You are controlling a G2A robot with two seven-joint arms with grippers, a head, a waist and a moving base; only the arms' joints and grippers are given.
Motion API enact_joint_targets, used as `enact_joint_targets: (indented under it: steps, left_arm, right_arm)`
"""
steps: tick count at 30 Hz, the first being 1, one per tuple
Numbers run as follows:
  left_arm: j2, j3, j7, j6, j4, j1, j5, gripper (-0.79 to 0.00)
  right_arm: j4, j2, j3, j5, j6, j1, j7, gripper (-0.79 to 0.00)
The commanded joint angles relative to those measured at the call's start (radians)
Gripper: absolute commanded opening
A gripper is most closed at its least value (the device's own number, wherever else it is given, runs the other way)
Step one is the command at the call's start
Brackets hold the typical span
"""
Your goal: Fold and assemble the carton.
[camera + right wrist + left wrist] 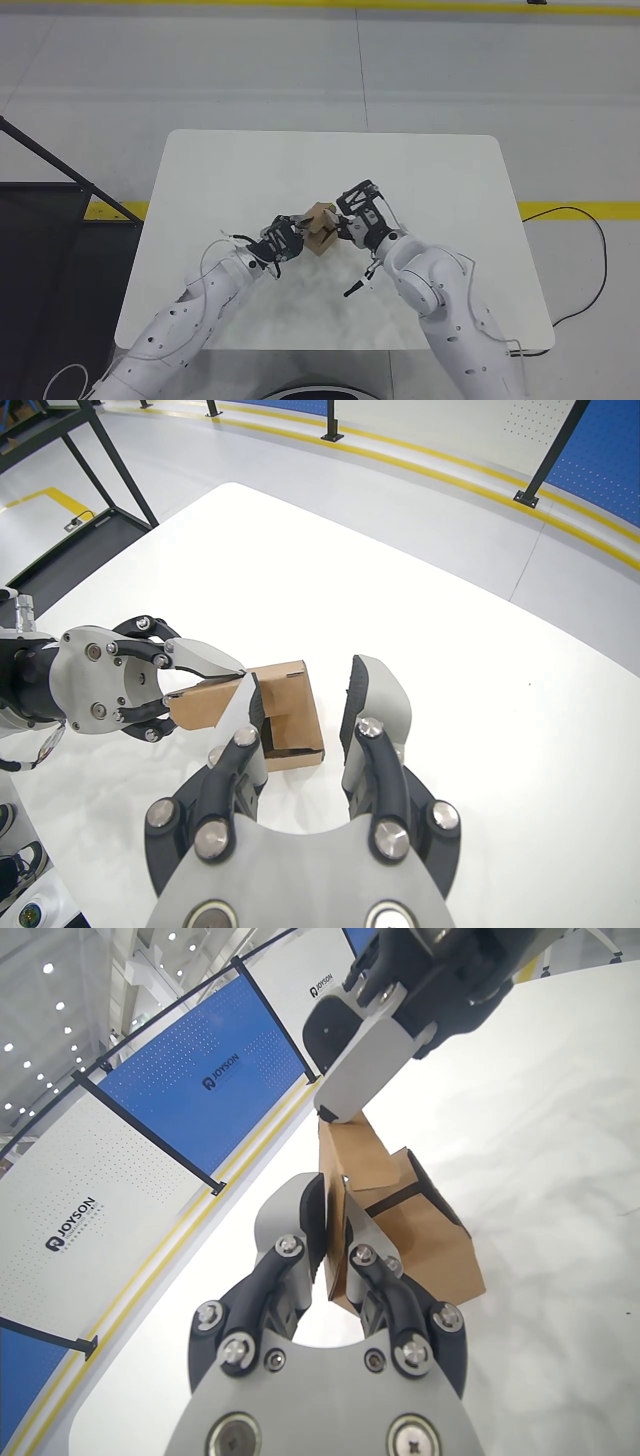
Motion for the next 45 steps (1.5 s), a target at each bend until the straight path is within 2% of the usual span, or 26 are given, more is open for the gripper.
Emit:
enact_joint_targets:
  steps: [1, 11, 24, 39, 45]
  left_arm:
    - [-0.001, -0.002, 0.003, 0.002, -0.003, 0.004, 0.001, -0.603]
    - [0.002, -0.019, 0.018, -0.024, -0.019, 0.018, 0.028, -0.56]
    - [0.017, -0.075, 0.053, -0.118, -0.051, 0.056, 0.027, -0.536]
    - [0.05, -0.205, 0.16, -0.386, -0.095, 0.1, -0.126, -0.511]
    - [0.039, -0.205, 0.093, -0.334, -0.073, 0.082, -0.236, -0.483]
  right_arm:
    - [0.002, 0.0, -0.001, -0.002, 0.0, 0.001, 0.003, -0.394]
    - [0.0, 0.003, 0.004, -0.001, 0.002, -0.004, -0.001, -0.397]
    - [0.005, 0.004, 0.004, 0.003, 0.004, -0.001, -0.001, -0.4]
    - [0.007, 0.006, 0.005, 0.009, 0.006, 0.003, 0.006, -0.403]
    - [0.008, 0.006, 0.003, 0.009, 0.006, 0.004, 0.005, -0.403]
